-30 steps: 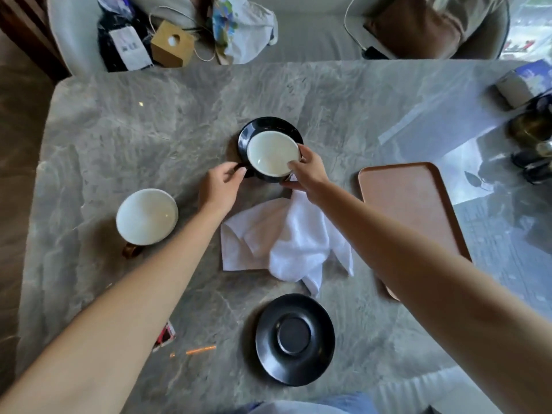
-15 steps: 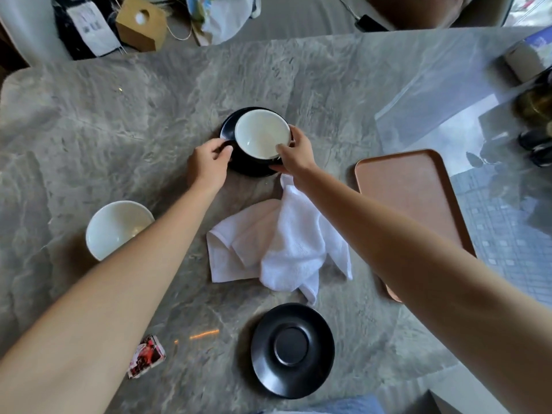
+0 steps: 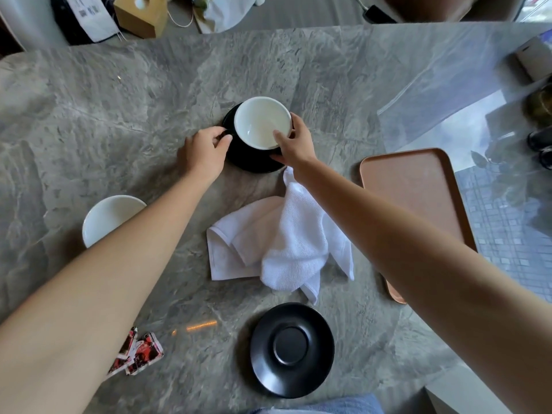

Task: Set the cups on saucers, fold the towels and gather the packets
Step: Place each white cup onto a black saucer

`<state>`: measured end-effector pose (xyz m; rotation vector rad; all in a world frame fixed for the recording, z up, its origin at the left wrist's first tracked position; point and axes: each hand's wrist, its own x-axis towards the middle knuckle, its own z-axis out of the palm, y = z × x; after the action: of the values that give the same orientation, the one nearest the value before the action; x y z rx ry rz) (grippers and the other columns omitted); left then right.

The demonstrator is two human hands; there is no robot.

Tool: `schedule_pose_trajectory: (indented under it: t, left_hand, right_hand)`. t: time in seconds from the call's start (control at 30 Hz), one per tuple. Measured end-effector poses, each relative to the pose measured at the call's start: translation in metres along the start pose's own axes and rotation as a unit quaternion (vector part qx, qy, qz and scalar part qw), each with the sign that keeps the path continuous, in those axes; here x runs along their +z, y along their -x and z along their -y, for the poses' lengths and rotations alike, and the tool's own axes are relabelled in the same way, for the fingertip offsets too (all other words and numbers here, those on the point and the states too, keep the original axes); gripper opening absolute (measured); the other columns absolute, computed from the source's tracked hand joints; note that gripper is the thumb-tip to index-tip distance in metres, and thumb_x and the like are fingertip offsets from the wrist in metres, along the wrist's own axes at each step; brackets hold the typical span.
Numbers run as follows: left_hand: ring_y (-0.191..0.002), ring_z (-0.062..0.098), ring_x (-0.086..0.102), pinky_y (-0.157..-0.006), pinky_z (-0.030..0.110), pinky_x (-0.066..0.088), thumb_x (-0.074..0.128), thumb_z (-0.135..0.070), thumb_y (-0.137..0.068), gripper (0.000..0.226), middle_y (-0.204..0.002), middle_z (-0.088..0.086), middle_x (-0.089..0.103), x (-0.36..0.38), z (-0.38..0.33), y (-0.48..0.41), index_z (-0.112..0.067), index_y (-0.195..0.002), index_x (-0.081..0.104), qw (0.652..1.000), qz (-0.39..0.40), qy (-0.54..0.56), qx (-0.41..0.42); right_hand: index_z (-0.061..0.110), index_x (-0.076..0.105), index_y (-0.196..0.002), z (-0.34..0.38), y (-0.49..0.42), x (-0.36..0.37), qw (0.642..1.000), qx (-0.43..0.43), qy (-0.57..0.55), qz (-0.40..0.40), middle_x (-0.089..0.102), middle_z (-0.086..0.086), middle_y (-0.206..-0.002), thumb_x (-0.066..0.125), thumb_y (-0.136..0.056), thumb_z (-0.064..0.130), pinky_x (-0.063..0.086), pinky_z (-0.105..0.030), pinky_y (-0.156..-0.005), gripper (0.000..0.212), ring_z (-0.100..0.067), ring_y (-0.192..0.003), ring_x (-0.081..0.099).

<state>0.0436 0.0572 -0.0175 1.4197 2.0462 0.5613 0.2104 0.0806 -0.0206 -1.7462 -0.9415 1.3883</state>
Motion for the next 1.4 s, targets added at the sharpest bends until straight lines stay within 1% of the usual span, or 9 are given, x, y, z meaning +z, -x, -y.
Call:
schedule_pose_trajectory:
  t: [0.3, 0.43, 0.67, 0.83, 1.0, 1.1, 1.17, 1.27, 1.4]
  left_hand:
    - [-0.108, 0.027, 0.06, -0.093, 0.032, 0.045, 0.053, -0.031, -0.088, 0.032, -0.115, 0.01, 0.066, 0.003, 0.004, -0.004, -0.013, -0.114, 0.061, 0.995, 0.027, 0.084, -0.053]
    - [-0.1, 0.035, 0.064, -0.093, 0.045, 0.05, 0.051, -0.032, -0.089, 0.033, -0.113, 0.015, 0.065, 0.007, 0.001, -0.003, -0.008, -0.111, 0.057, 0.979, 0.053, 0.159, -0.116]
    - [-0.062, 0.021, 0.061, -0.069, 0.032, 0.049, 0.05, -0.025, -0.087, 0.019, -0.085, 0.004, 0.062, 0.012, -0.002, -0.001, -0.01, -0.098, 0.055, 0.971, 0.048, 0.192, -0.132]
    - [-0.095, 0.035, 0.066, -0.09, 0.045, 0.052, 0.054, -0.024, -0.084, 0.026, -0.107, 0.016, 0.067, 0.01, -0.002, 0.002, -0.007, -0.104, 0.059, 0.972, 0.056, 0.183, -0.135]
    - [-0.094, 0.035, 0.066, -0.089, 0.045, 0.053, 0.053, -0.025, -0.084, 0.026, -0.105, 0.017, 0.068, 0.006, -0.004, 0.004, -0.007, -0.1, 0.063, 0.971, 0.064, 0.183, -0.138]
    - [-0.093, 0.035, 0.066, -0.087, 0.044, 0.054, 0.052, -0.024, -0.085, 0.013, -0.093, 0.012, 0.067, 0.005, -0.003, 0.004, -0.016, -0.079, 0.061, 0.972, 0.064, 0.183, -0.13]
    - [-0.09, 0.033, 0.066, -0.077, 0.036, 0.054, 0.051, -0.025, -0.086, 0.022, -0.079, 0.008, 0.063, 0.003, -0.005, 0.006, -0.021, -0.064, 0.052, 0.971, 0.073, 0.182, -0.133]
    - [-0.082, 0.023, 0.059, -0.057, 0.026, 0.037, 0.048, -0.027, -0.089, 0.027, -0.072, -0.001, 0.055, -0.004, -0.011, 0.013, -0.024, -0.063, 0.044, 0.964, 0.097, 0.208, -0.137]
    - [-0.079, 0.012, 0.048, -0.068, 0.029, 0.037, 0.047, -0.031, -0.093, 0.021, -0.086, -0.004, 0.049, -0.013, -0.006, 0.036, -0.03, -0.073, 0.041, 0.95, 0.133, 0.257, -0.115]
  right_hand:
    - [0.019, 0.041, -0.139, -0.001, 0.004, 0.0, 1.0, -0.005, 0.018, 0.008, 0.05, -0.007, -0.126, 0.053, -0.095, 0.02, 0.057, -0.043, -0.081, 0.046, -0.025, -0.118, 0.051]
    - [0.019, 0.039, -0.142, 0.0, 0.004, -0.009, 0.999, 0.028, 0.01, 0.039, 0.046, -0.007, -0.133, 0.04, -0.1, 0.02, 0.058, -0.043, -0.077, 0.042, -0.027, -0.125, 0.047]
    - [0.022, 0.045, -0.137, 0.005, 0.005, -0.017, 0.997, 0.023, 0.034, 0.064, 0.053, -0.012, -0.121, 0.039, -0.099, 0.014, 0.058, -0.04, -0.076, 0.039, -0.031, -0.119, 0.054]
    - [0.024, 0.045, -0.138, 0.008, 0.001, -0.016, 0.997, 0.021, 0.047, 0.058, 0.053, -0.014, -0.131, 0.038, -0.1, 0.015, 0.058, -0.041, -0.078, 0.039, -0.029, -0.119, 0.055]
    - [0.025, 0.045, -0.138, 0.009, -0.002, -0.015, 0.997, 0.019, 0.057, 0.058, 0.052, -0.012, -0.132, 0.037, -0.101, 0.015, 0.058, -0.036, -0.073, 0.039, -0.027, -0.121, 0.054]
    - [0.023, 0.044, -0.139, 0.009, -0.003, -0.015, 0.996, 0.019, 0.058, 0.06, 0.052, -0.013, -0.133, 0.038, -0.101, 0.015, 0.058, -0.037, -0.075, 0.04, -0.027, -0.121, 0.053]
    - [0.02, 0.041, -0.14, 0.01, 0.0, -0.014, 0.998, 0.024, 0.041, 0.045, 0.051, -0.013, -0.131, 0.04, -0.1, 0.016, 0.057, -0.041, -0.08, 0.04, -0.028, -0.12, 0.054]
    - [0.013, 0.035, -0.139, 0.009, 0.011, -0.011, 0.997, 0.049, -0.052, -0.037, 0.048, -0.012, -0.129, 0.048, -0.098, 0.021, 0.056, -0.039, -0.08, 0.044, -0.029, -0.12, 0.053]
    - [0.007, 0.037, -0.131, -0.003, 0.04, -0.003, 0.98, 0.044, -0.164, -0.102, 0.046, -0.007, -0.117, 0.05, -0.096, 0.017, 0.055, -0.03, -0.069, 0.038, -0.025, -0.108, 0.057]
